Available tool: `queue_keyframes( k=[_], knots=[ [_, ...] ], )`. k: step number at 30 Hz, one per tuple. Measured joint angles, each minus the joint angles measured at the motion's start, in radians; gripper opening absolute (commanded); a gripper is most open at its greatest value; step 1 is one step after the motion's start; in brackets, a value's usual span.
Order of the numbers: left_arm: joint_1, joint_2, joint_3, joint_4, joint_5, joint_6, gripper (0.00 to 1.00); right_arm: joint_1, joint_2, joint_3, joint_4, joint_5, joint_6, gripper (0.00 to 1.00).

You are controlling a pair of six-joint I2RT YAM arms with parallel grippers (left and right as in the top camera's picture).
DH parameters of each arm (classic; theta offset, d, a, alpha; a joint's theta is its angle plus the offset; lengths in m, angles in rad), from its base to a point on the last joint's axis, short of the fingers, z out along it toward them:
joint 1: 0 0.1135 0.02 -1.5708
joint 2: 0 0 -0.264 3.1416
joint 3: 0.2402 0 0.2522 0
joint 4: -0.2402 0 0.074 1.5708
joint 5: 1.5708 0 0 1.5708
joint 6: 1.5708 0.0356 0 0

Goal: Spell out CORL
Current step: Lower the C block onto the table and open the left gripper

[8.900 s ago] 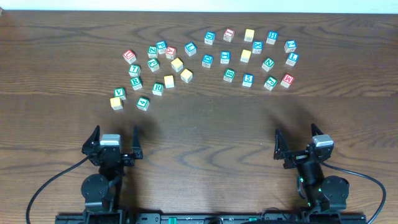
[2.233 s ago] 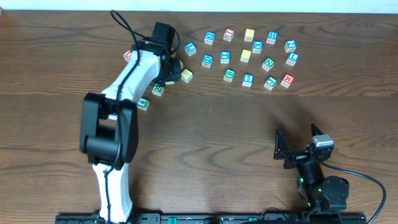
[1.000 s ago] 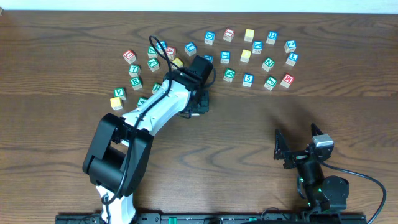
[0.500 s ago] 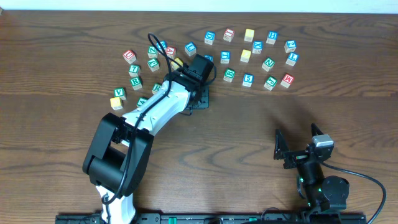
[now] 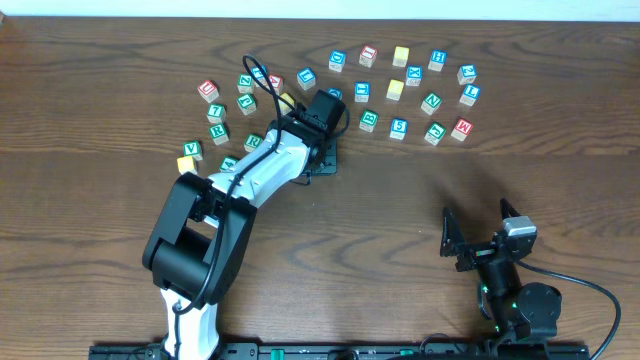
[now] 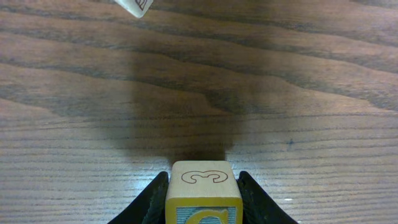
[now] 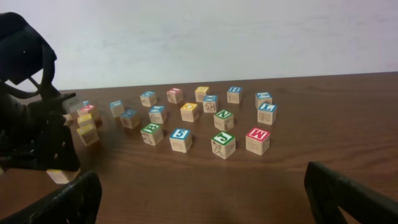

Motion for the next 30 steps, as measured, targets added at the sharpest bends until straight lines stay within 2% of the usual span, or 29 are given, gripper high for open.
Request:
queue_keyframes(
  k=[30],
  knots=[
    [0.0,0.0,0.0,0.019,-0.06,0.023,0.31,0.0,0.0,0.0,0.0,0.0,0.0,0.99]
  ],
)
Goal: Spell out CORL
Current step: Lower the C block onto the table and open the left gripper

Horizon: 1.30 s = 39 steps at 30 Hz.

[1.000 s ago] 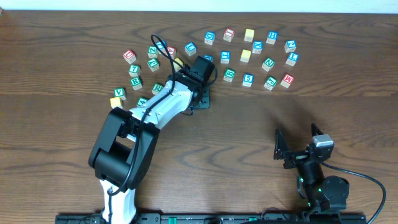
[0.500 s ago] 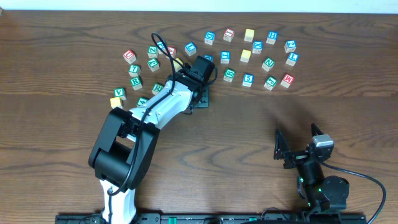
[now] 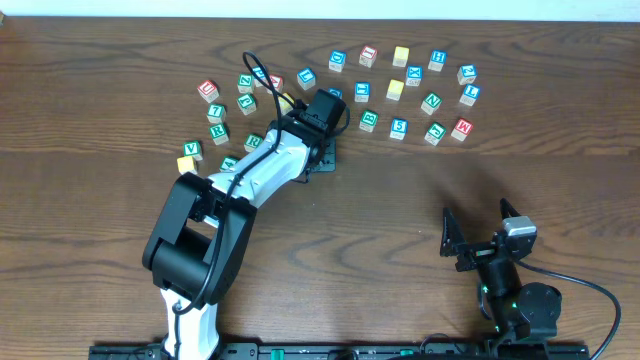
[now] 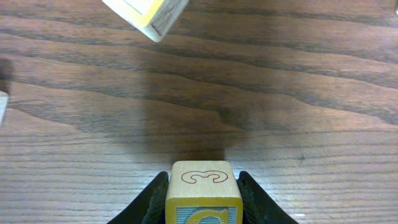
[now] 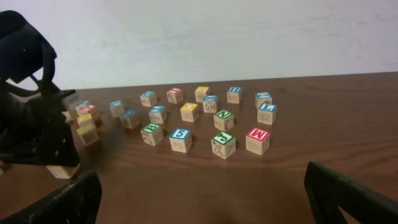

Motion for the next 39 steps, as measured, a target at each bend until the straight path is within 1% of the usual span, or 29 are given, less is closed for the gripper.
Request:
queue_keyframes(
  k=[24,33,35,36,39],
  knots=[
    [0.0,0.0,0.0,0.0,-0.021,0.0,0.32,0.0,0.0,0.0,0.0,0.0,0.0,0.99],
    [0.0,0.004,-0.034,0.031,-0.021,0.0,0.32,0.0,0.0,0.0,0.0,0.0,0.0,0.99],
    [0.0,0.005,-0.034,0.032,-0.021,0.0,0.33,0.0,0.0,0.0,0.0,0.0,0.0,0.99],
    [0.0,0.005,-0.034,0.032,-0.021,0.0,0.4,0.0,0.0,0.0,0.0,0.0,0.0,0.99],
    [0.0,0.006,-0.034,0.035,-0.021,-0.002,0.42,0.0,0.0,0.0,0.0,0.0,0.0,0.99]
  ],
)
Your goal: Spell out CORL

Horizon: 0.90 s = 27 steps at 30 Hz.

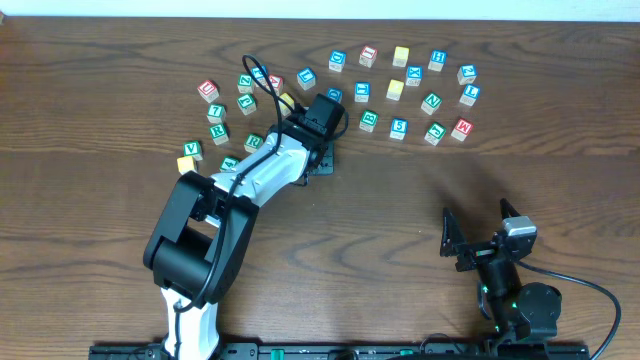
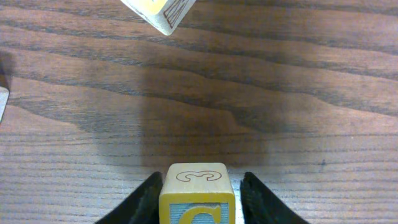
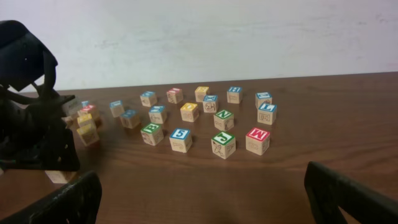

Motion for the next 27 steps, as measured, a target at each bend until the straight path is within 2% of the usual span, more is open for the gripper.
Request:
queue_keyframes(
  k=[8,13,23,27],
  knots=[
    [0.0,0.003,0.0,0.0,0.0,-0.002,0.44,0.0,0.0,0.0,0.0,0.0,0.0,0.99],
    [0.0,0.003,0.0,0.004,0.0,-0.003,0.59,0.0,0.0,0.0,0.0,0.0,0.0,0.99],
    [0.015,-0.003,0.04,-0.052,0.036,0.034,0.61,0.0,0.0,0.0,0.0,0.0,0.0,0.99],
    [0.037,-0.069,0.049,-0.066,0.048,0.042,0.61,0.0,0.0,0.0,0.0,0.0,0.0,0.99]
  ],
)
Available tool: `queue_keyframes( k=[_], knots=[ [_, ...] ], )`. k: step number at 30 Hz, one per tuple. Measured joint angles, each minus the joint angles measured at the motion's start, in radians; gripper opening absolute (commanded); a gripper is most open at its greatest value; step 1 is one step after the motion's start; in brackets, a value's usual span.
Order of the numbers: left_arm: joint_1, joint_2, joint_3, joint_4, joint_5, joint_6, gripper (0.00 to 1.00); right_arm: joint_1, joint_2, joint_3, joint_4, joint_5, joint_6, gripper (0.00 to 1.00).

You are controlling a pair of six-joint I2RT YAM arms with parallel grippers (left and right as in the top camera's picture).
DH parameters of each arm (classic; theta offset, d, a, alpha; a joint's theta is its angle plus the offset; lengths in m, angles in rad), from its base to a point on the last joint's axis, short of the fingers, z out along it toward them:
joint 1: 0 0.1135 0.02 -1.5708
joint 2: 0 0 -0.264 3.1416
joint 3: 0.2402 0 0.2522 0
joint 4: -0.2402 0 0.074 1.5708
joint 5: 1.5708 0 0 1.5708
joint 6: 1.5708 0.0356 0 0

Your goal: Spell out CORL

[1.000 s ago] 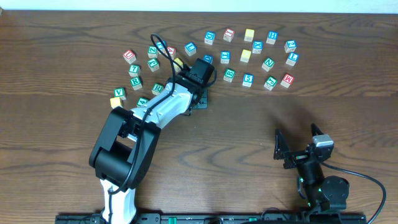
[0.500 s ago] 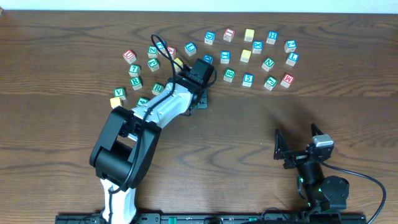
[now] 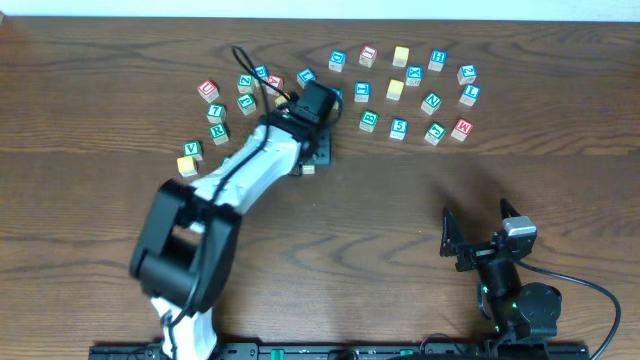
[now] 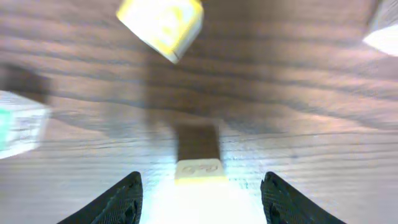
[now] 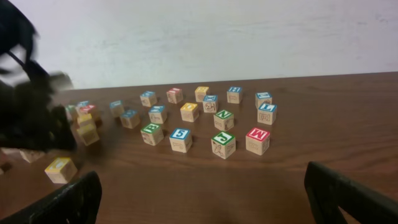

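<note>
The yellow-edged C block (image 4: 199, 170) lies on the wood by itself, also seen as a small block (image 3: 308, 168) below the left arm's head and at the left (image 5: 60, 169). My left gripper (image 4: 201, 194) hangs above it, open wide, fingers apart on either side with nothing between them; overhead it is over the block cluster's lower edge (image 3: 318, 148). Glare hides the block's top face. The other letter blocks, among them an R block (image 3: 217, 130), stay scattered. My right gripper (image 5: 208, 199) rests open near the front right (image 3: 466, 246).
Several blocks spread in an arc across the far half of the table (image 3: 330, 230), from a V block (image 3: 191, 149) at left to a red M block (image 3: 462, 127) at right. A loose yellow block (image 4: 161, 23) lies just beyond the C block.
My left gripper has let go of the C block and stands higher, jaws wide apart. The block is alone on the table. The right arm has not moved.
My left gripper was shut on the C block low over the table, and a little nearer the cluster at the following moment. Then its jaws were slightly parted round the block. Now it is open and raised, with the block left on the wood.
</note>
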Motion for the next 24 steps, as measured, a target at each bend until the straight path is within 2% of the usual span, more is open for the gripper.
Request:
queue_keyframes(
  k=[5,12,24],
  knots=[
    [0.036,-0.154,0.009,-0.062,0.002,0.006,0.61,0.0,0.0,0.0,0.0,0.0,0.0,0.99],
    [0.051,-0.343,0.018,-0.231,0.002,0.021,0.61,0.0,0.0,0.0,0.0,0.0,0.0,0.99],
    [0.121,-0.521,0.018,-0.478,0.003,0.04,0.61,0.0,0.0,0.0,0.0,0.0,0.0,0.99]
  ],
)
